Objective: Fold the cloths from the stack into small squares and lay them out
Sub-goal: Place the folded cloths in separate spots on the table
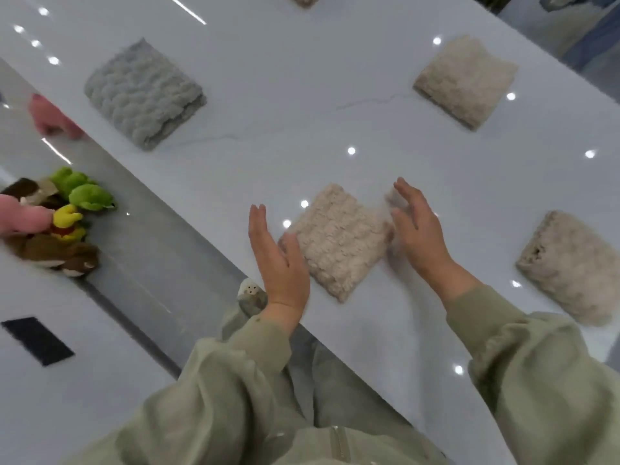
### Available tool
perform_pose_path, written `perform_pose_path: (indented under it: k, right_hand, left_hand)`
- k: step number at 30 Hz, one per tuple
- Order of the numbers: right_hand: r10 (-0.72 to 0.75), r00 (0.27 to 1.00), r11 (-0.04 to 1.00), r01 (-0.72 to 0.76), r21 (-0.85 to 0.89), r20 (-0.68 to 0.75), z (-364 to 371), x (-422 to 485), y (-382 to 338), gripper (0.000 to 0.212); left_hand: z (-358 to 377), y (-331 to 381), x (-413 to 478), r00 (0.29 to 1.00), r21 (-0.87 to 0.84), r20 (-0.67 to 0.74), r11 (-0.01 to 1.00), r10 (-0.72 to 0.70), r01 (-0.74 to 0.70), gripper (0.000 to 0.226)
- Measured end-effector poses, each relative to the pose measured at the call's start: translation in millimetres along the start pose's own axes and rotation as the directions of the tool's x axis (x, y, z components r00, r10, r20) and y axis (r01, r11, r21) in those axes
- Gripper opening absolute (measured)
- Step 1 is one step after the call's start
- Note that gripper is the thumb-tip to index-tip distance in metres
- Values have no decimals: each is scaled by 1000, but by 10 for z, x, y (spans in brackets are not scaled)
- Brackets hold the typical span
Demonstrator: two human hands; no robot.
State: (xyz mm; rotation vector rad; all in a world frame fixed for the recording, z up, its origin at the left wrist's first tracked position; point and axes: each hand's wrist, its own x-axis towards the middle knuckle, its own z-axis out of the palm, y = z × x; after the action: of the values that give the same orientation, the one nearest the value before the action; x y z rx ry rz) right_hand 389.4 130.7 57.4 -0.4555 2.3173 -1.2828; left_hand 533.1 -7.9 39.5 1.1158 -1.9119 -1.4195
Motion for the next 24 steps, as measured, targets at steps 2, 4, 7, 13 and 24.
perform_pose_path:
  k: [2,4,7,13,24]
  right_hand:
    - [-25,994,999,22,26,105,-43,149,-34,53]
    - [-53,979,998,48,29,198,-32,266,-64,51]
    - [-91,953,996,90,17,289,16,377,-92,54]
    - [-135,906,990,111,84,402,192,433,-172,47]
    - [-163,891,985,119,128,424,211,377,-141,52]
  left_hand:
    - [125,15,-241,990,-49,-127,997,-61,55,54]
    - [265,35,-423,974,-96,-200,992,-104,87,58]
    - [484,100,-569,952,-191,-244,972,-185,140,60]
    - [700,112,-440,929,-255,-313,960,-198,119,70]
    - [666,97,-454,896,-240,-357,953,-263,184,67]
